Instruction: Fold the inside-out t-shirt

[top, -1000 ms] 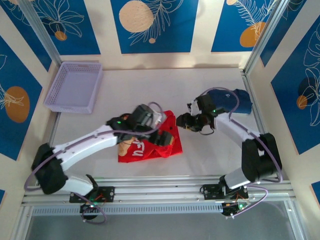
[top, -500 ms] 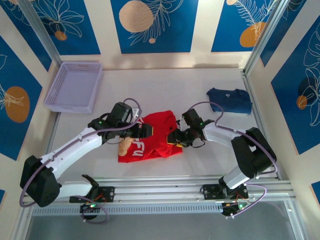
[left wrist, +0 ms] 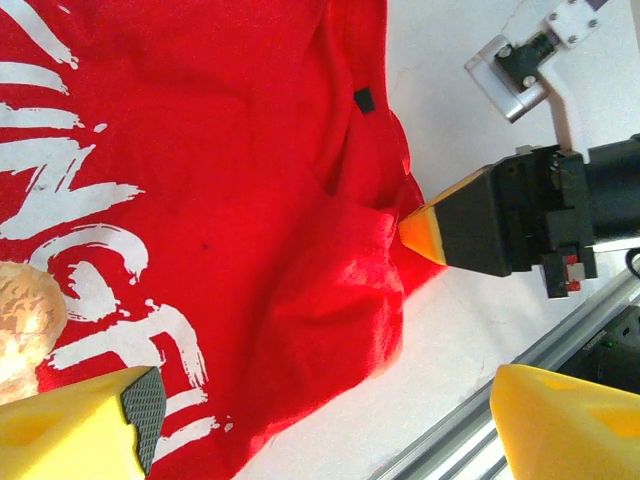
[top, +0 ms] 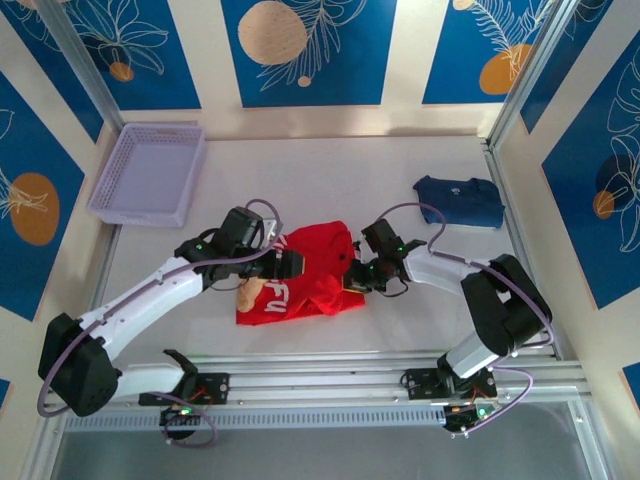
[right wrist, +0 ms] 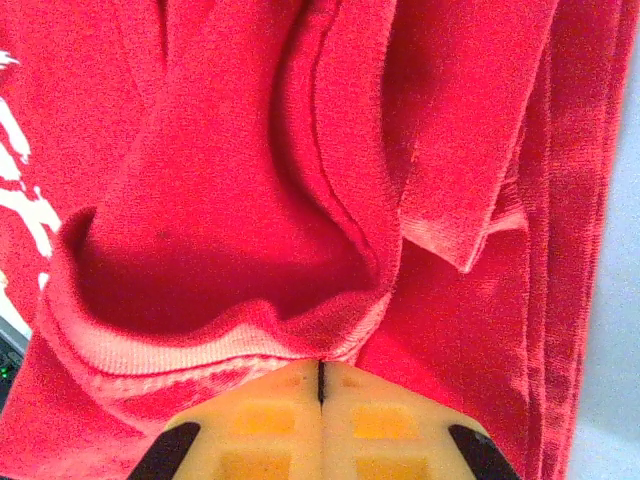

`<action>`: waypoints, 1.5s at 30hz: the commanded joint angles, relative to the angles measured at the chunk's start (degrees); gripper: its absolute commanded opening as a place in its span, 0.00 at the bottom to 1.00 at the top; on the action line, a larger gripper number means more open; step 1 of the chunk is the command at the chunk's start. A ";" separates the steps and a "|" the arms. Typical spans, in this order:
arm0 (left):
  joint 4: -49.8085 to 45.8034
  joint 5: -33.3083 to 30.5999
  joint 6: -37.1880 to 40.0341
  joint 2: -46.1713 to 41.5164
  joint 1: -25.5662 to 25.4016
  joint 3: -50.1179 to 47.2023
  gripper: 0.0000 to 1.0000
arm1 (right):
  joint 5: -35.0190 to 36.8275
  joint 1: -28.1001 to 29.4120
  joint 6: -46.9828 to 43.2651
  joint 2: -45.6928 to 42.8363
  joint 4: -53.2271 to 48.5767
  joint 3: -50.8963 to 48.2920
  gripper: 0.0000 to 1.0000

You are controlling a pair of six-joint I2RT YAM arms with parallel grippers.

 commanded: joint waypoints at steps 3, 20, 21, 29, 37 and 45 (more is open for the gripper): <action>-1.57 -0.59 0.66 -0.79 0.48 -0.71 0.85 | 1.30 0.09 -0.84 -3.04 -2.85 0.68 0.00; -1.59 -0.41 0.79 -0.63 0.44 -1.66 0.85 | 1.62 2.74 0.86 3.80 2.05 2.50 0.28; -1.68 -0.57 0.79 -0.76 0.48 -1.78 0.85 | 1.73 2.73 0.78 3.70 2.11 2.41 0.24; -2.30 -1.25 1.32 -1.03 0.51 -2.25 0.85 | 2.78 2.59 -0.50 1.45 -0.68 2.85 0.00; -3.87 -2.61 2.47 -1.22 0.54 -2.42 0.85 | 2.06 -0.22 -3.65 -4.27 -8.98 3.26 0.00; -5.42 -1.54 4.19 0.18 0.52 -2.86 0.85 | 1.07 -4.31 -6.07 -1.35 -14.05 6.03 0.02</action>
